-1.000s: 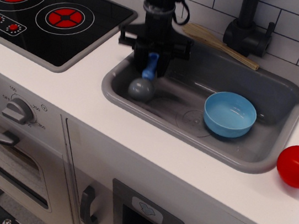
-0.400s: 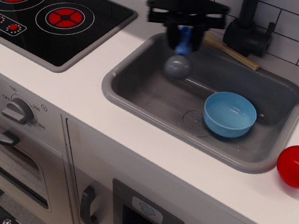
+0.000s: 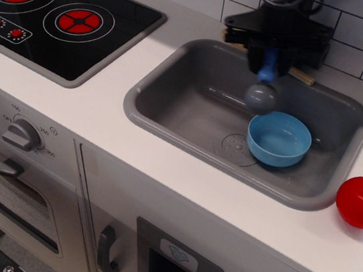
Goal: Put spoon in bowl sink
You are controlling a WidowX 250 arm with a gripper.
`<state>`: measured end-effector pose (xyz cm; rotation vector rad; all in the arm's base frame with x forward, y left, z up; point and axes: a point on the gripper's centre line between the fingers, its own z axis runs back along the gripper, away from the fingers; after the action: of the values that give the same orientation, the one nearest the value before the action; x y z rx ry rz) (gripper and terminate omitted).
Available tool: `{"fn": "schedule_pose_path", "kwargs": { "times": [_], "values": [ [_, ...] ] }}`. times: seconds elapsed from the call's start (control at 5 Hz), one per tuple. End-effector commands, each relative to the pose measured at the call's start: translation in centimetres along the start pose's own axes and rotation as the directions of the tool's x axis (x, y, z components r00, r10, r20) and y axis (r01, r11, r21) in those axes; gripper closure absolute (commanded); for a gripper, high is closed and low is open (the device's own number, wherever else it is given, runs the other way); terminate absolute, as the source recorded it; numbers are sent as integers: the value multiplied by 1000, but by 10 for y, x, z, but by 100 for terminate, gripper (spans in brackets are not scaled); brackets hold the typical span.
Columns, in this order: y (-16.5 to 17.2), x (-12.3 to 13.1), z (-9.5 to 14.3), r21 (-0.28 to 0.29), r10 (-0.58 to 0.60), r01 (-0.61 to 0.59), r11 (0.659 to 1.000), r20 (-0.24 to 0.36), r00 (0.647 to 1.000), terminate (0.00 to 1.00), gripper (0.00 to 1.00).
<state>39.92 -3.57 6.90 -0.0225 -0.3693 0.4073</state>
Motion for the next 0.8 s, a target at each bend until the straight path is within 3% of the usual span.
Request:
{"fn": "schedule_pose_path", "kwargs": {
  "times": [0.0, 0.4, 0.6],
  "values": [
    [-29, 4, 5, -52, -84, 92, 994, 135, 987, 0, 100],
    [-37, -1, -2, -31, -76, 81, 996, 150, 986, 0, 100],
    [-35, 1, -1, -13, -51, 54, 998, 161, 986, 0, 0]
  ]
}}
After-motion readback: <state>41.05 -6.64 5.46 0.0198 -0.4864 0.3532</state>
